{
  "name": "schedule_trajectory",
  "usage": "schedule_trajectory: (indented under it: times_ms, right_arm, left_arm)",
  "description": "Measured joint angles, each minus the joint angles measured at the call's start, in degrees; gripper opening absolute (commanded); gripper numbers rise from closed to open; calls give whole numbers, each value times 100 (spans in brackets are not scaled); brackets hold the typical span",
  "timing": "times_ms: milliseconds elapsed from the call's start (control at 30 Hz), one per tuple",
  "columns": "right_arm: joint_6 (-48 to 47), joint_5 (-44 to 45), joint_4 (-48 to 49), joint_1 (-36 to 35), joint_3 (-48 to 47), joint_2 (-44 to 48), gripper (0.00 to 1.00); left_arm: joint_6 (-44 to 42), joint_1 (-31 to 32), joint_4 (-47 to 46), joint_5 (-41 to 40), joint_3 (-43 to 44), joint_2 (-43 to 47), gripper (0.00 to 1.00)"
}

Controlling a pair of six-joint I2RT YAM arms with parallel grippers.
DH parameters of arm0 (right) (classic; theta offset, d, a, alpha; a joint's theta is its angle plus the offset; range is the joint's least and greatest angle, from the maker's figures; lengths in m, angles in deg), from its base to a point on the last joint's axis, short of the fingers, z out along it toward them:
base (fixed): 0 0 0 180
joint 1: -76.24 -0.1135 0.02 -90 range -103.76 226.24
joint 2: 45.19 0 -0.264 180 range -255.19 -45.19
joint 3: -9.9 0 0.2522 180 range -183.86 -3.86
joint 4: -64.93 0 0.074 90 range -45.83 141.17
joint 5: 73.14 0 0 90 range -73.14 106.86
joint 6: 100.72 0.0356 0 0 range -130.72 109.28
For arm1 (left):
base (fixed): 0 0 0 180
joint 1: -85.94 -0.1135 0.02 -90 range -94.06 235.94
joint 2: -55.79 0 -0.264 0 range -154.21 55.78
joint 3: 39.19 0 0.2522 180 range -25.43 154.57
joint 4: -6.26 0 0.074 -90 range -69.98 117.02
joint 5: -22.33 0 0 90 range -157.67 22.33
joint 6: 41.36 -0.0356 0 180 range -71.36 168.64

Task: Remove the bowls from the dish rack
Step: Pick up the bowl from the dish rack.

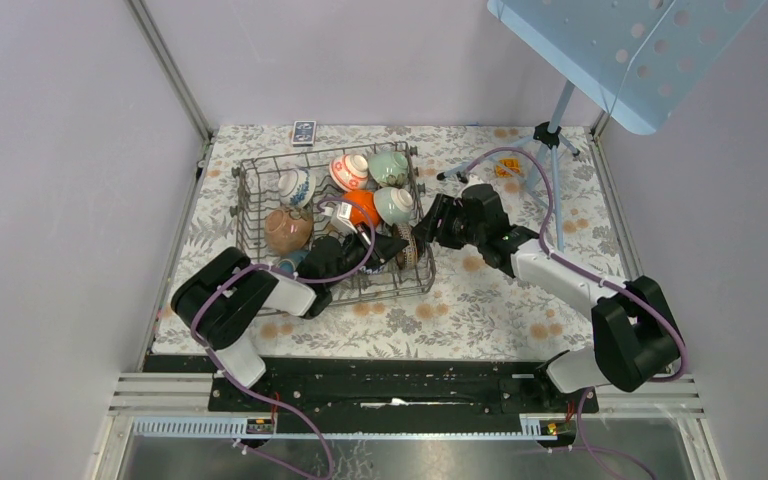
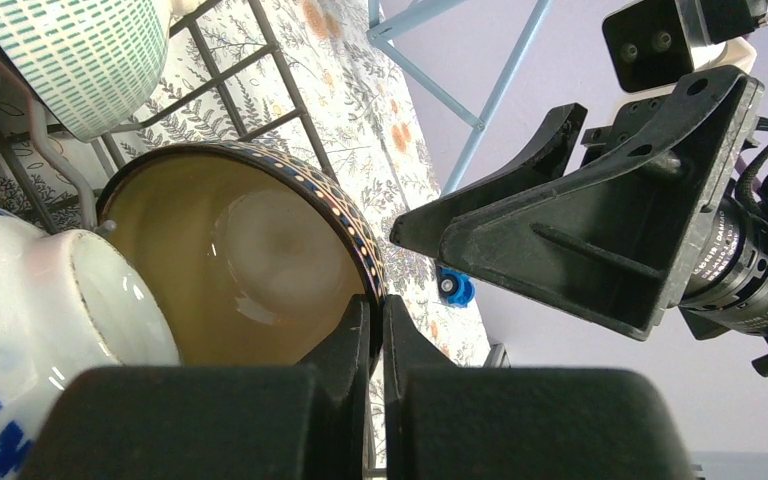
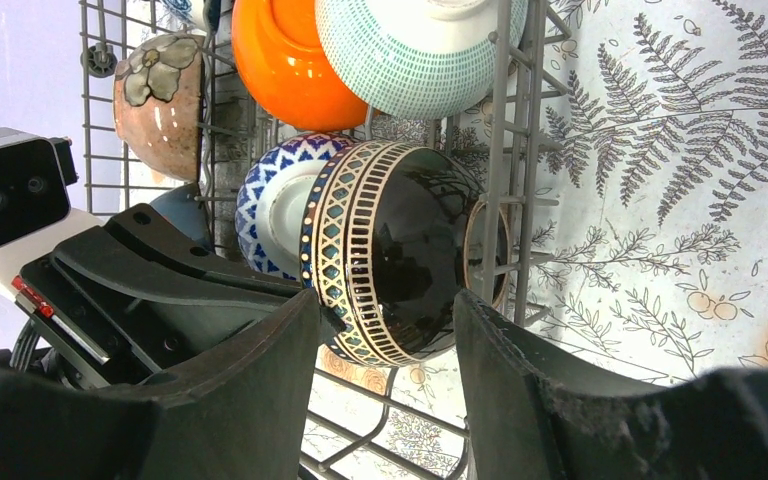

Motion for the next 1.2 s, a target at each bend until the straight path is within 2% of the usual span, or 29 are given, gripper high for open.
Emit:
schedule_trajectory:
  times_ms: [1200]
  right_arm:
    - [181,-374,4,203,271,1038,60]
  left_arm:
    - [610,-297,151,531,-9,586,0]
